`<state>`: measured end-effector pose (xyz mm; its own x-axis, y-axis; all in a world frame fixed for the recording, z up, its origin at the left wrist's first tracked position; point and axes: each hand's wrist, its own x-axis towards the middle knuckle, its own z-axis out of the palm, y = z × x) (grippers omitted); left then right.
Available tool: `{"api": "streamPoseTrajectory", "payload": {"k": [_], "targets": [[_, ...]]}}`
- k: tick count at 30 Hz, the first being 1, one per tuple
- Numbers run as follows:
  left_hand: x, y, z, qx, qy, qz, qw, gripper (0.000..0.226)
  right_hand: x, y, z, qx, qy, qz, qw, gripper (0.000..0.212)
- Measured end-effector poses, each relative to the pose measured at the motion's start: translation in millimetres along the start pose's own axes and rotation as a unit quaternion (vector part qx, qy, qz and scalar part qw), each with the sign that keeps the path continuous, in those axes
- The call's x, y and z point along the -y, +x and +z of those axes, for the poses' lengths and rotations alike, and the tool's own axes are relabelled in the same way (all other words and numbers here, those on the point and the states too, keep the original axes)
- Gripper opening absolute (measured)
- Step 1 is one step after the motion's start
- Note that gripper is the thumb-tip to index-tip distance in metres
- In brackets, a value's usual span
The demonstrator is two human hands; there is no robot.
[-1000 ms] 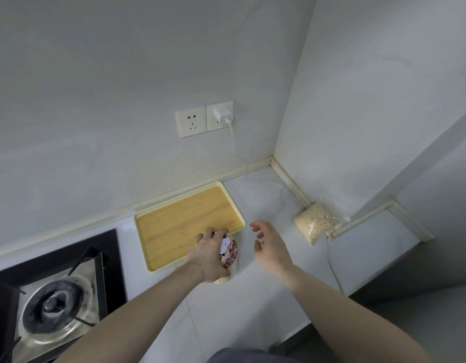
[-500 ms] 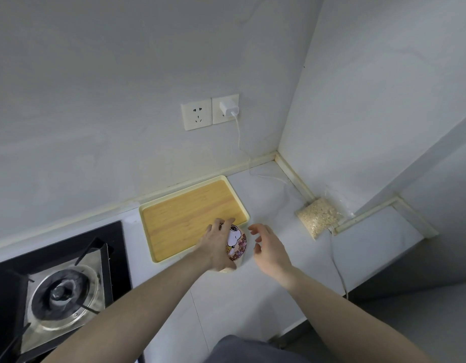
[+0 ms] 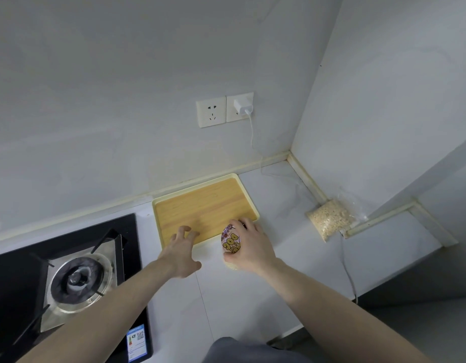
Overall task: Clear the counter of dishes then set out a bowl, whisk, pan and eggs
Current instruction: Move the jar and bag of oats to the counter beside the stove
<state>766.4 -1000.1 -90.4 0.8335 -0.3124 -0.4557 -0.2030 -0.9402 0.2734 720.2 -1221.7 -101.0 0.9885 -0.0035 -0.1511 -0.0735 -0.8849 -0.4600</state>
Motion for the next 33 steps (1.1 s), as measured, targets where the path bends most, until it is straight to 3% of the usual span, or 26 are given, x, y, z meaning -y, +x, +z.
{"api": "streamPoseTrajectory", "payload": {"k": [12, 21, 25, 33], "targets": [[-7, -2, -1, 0.009, 0.020, 0.019, 1.000, 0.081, -71, 2, -42, -0.067, -0.043, 0.180, 0.981, 0.072], [-44, 1, -29, -0.046, -0.069, 0.096, 0.992, 0.068, -103, 56, -69, -0.058, -0.022, 0.194, 0.979, 0.082], [-64, -4, -44, -0.076, -0.082, 0.133, 0.985, 0.066, -114, 82, -72, -0.025, -0.059, 0.194, 0.979, 0.075], [-64, -3, -59, -0.100, -0.055, 0.128, 0.985, 0.066, -124, 113, -73, 0.022, -0.122, 0.239, 0.963, 0.072]]}}
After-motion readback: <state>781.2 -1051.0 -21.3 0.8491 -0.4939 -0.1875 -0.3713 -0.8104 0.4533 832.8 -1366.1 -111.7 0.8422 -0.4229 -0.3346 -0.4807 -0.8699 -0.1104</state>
